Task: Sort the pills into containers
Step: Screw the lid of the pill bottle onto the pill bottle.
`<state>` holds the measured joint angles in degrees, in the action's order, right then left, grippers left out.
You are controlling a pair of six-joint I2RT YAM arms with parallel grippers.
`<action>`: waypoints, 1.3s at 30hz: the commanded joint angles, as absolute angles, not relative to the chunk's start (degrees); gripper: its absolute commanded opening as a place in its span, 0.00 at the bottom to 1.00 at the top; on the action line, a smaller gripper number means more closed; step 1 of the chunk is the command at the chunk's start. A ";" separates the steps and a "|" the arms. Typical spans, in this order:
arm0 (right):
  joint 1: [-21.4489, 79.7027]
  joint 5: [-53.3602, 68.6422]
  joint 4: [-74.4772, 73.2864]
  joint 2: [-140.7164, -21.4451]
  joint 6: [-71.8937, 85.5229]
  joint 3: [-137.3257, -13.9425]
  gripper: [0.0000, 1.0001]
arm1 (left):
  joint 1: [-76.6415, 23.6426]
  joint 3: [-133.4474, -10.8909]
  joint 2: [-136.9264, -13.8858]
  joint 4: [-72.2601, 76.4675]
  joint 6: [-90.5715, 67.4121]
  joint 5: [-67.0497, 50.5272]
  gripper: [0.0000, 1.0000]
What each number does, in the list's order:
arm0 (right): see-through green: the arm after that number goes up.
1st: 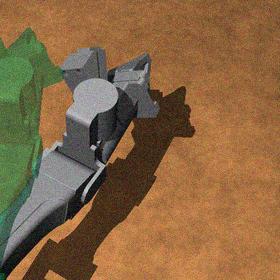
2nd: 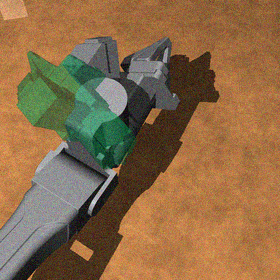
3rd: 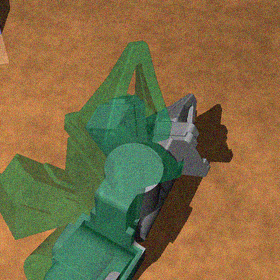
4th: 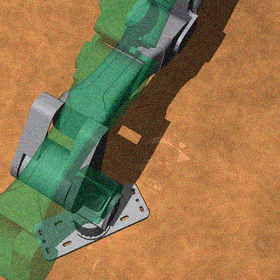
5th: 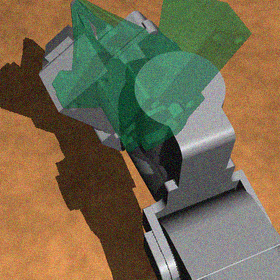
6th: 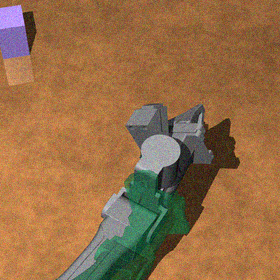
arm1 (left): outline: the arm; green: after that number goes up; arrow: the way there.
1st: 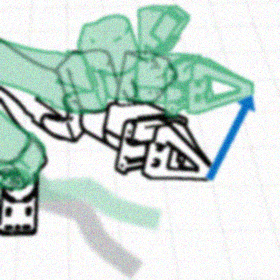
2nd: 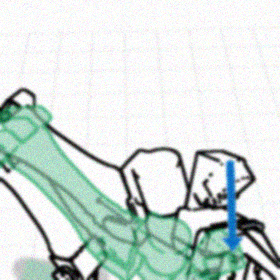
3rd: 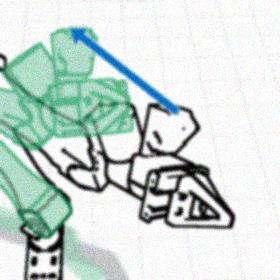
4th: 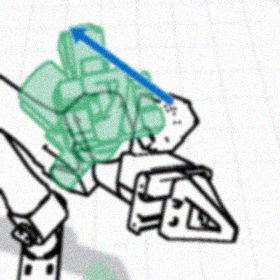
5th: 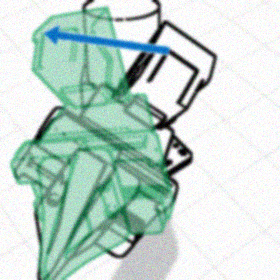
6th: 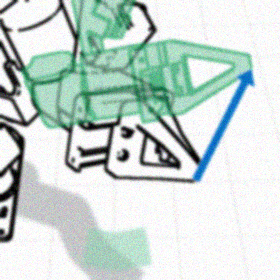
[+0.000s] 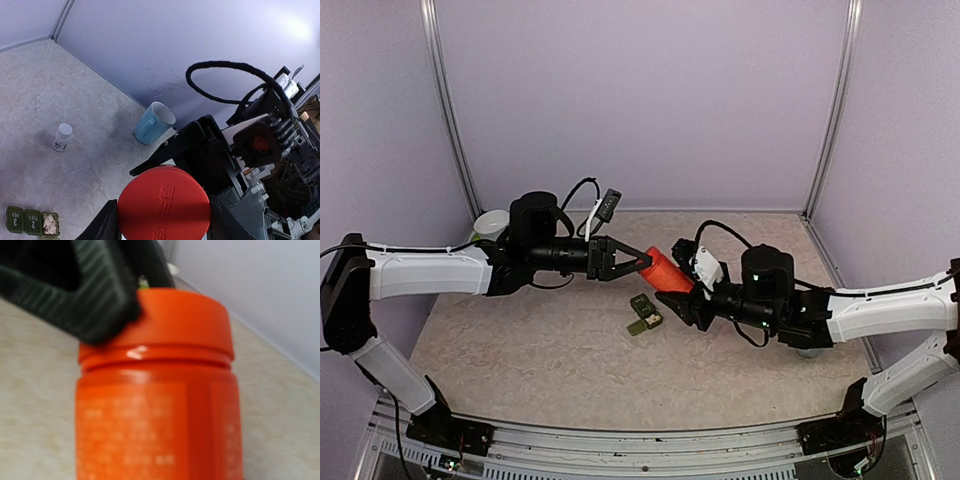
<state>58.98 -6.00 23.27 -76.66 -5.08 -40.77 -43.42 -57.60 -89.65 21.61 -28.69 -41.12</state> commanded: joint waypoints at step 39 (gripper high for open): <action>45.82 18.64 16.54 -73.97 3.56 -46.10 0.44 | -42.44 -59.50 -86.46 19.83 -26.51 -38.95 0.99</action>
